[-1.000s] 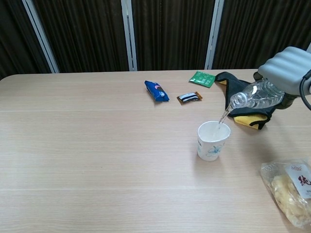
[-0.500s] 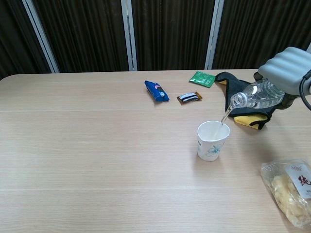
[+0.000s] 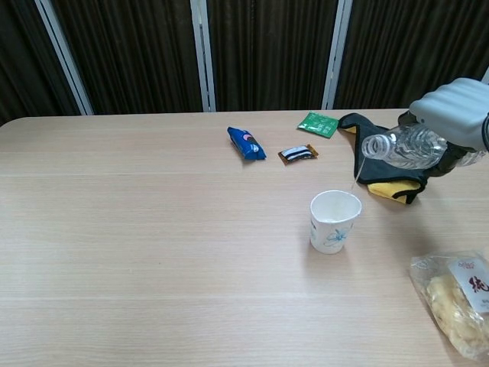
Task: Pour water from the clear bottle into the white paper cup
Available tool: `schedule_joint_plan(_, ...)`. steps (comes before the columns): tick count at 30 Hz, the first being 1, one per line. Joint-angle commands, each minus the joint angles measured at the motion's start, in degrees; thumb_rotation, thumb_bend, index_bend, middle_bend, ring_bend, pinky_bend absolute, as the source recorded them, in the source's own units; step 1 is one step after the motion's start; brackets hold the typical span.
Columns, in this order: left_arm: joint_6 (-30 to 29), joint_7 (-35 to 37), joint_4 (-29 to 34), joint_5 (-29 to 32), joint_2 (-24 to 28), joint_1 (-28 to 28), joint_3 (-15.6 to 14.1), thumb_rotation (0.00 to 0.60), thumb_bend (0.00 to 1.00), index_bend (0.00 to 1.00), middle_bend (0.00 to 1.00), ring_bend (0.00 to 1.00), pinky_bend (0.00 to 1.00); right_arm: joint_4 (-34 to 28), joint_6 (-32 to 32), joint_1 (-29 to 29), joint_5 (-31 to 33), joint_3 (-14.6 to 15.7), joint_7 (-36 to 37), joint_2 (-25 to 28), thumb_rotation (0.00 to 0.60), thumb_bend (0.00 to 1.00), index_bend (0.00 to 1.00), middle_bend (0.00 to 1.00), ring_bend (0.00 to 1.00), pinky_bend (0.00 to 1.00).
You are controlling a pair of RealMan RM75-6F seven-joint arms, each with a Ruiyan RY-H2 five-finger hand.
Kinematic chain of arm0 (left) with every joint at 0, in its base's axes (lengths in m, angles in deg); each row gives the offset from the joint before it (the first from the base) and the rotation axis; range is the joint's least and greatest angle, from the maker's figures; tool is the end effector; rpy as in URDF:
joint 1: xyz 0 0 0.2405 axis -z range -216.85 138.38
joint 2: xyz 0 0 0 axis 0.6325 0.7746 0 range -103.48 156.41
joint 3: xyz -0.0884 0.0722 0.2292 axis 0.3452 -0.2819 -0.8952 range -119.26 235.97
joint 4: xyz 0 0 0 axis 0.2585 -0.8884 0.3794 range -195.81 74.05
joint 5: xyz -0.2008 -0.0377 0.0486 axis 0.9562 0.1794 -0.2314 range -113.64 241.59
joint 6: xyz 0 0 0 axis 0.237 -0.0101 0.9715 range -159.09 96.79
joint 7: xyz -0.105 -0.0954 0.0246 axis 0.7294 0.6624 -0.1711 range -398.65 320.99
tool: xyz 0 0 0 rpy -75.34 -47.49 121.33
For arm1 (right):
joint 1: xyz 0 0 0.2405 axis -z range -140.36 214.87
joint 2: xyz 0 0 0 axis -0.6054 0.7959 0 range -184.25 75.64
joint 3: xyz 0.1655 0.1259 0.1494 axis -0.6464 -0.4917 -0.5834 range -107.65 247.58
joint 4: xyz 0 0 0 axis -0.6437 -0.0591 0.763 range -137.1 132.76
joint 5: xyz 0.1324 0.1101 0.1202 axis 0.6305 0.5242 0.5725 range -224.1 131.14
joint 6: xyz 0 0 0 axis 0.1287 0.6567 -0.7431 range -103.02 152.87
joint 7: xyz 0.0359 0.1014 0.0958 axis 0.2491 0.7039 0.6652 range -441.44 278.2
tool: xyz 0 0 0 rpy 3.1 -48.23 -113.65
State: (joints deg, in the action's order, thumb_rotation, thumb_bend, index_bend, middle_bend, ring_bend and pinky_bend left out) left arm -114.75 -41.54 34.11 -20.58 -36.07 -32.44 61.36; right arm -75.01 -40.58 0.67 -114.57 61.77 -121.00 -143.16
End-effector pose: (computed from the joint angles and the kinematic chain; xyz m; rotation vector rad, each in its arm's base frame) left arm -0.3021 0.1912 0.1617 -1.4084 -0.8881 -0.8870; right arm -0.2181 -0.3550 0.0247 1.7217 -0.4193 0.5901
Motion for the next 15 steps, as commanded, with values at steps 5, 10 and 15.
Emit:
schedule_joint_plan(5,-0.02,0.13,0.11,-0.14,0.15,-0.03,-0.09,0.6,0.0,0.0,0.0,0.0,0.0,-4.93,2.36,1.78,-3.91,-0.56,18.1,5.16,0.6,0.61,0.56,0.65,0.58,0.47)
schedule_joint_plan(10,-0.06,-0.03,0.3,-0.45,0.14,-0.05,-0.26,0.6,0.0,0.0,0.0,0.0,0.0,-8.37,1.05,3.54,-8.22,-0.32,31.25,8.43,0.6,0.62,0.56,0.65,0.58,0.47)
schedule_joint_plan(15,-0.21,-0.1,0.49,-0.73,0.18,-0.12,-0.39,0.6,0.0,0.0,0.0,0.0,0.0,-14.56,1.38,4.96,-13.51,1.54,45.85,13.53,0.6,0.62,0.56,0.66,0.58,0.47)
